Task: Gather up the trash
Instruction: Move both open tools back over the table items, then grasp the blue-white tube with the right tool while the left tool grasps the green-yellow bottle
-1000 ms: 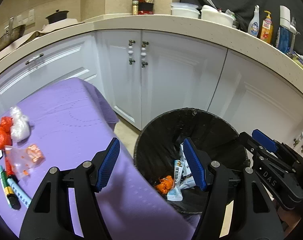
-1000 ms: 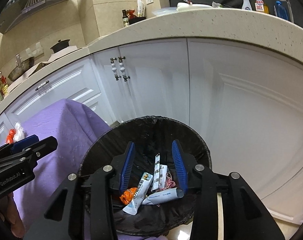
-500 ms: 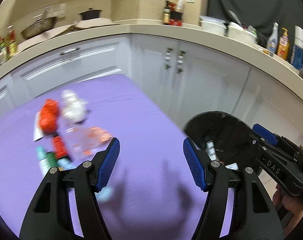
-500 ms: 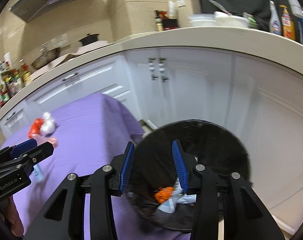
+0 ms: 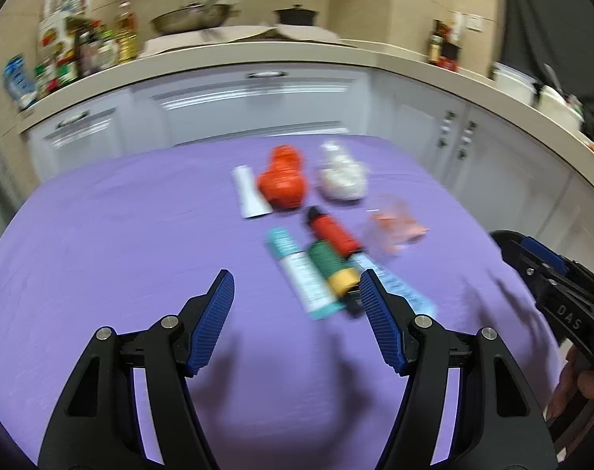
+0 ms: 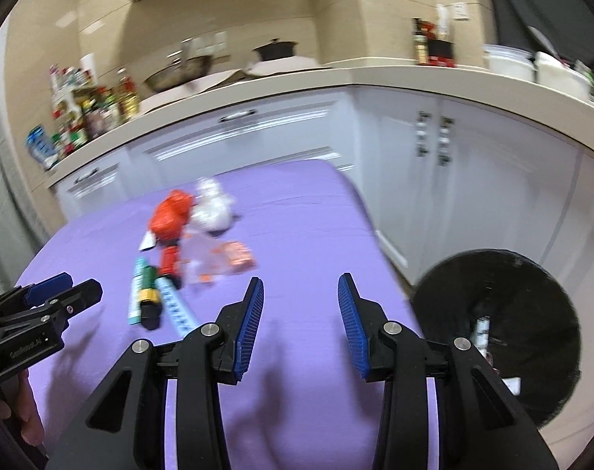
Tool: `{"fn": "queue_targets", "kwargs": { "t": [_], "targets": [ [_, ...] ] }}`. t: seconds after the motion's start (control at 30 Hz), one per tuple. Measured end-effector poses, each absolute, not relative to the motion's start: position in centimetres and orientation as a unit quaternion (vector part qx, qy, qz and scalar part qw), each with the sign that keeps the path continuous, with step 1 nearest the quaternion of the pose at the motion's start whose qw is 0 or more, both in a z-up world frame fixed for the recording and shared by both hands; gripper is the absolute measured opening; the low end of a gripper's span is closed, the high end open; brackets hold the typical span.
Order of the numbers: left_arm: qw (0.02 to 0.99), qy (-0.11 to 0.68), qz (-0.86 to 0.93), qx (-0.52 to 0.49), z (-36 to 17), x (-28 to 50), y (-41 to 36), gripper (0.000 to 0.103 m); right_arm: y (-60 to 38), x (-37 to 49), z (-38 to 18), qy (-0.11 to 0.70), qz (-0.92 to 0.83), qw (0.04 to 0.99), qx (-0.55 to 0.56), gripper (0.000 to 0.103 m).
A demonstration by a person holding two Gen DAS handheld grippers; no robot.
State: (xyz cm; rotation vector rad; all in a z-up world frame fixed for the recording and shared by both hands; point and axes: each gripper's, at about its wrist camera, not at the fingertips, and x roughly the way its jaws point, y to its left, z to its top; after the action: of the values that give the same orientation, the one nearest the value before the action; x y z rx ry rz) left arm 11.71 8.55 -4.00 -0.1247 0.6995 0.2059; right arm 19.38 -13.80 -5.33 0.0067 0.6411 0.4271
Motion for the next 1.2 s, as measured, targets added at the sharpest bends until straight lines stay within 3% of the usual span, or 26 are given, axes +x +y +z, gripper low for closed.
{"fn": "queue_targets", "kwargs": {
  "t": [0.47,0.93,1.07,1.2],
  "targets": [
    [0.915,0.35,0.173,-0.103,-5.4,7.9,16.7,0.065,-7.1,18.8,-6.6,0.347,0.266,0.898,-0.04,0.04],
    [0.909,0.359,0.169,-0.128,-6.5,8.0,18.5,0.065,-5.2,19.6,-8.8,0.412,0.273,0.865,-0.081,0.04],
    [0.909,0.361,0.162,-0.127,-6.6,8.4,18.0,0.065,-5.3,19.6,-8.8,0.411,0.271,0.866,-0.086,0.026],
    [0.911,0.362,0.155,-0.124,-6.6,8.7,17.2,0.065,-5.7,19.6,-8.8,0.408,0.272,0.868,-0.078,0.021]
  ]
}}
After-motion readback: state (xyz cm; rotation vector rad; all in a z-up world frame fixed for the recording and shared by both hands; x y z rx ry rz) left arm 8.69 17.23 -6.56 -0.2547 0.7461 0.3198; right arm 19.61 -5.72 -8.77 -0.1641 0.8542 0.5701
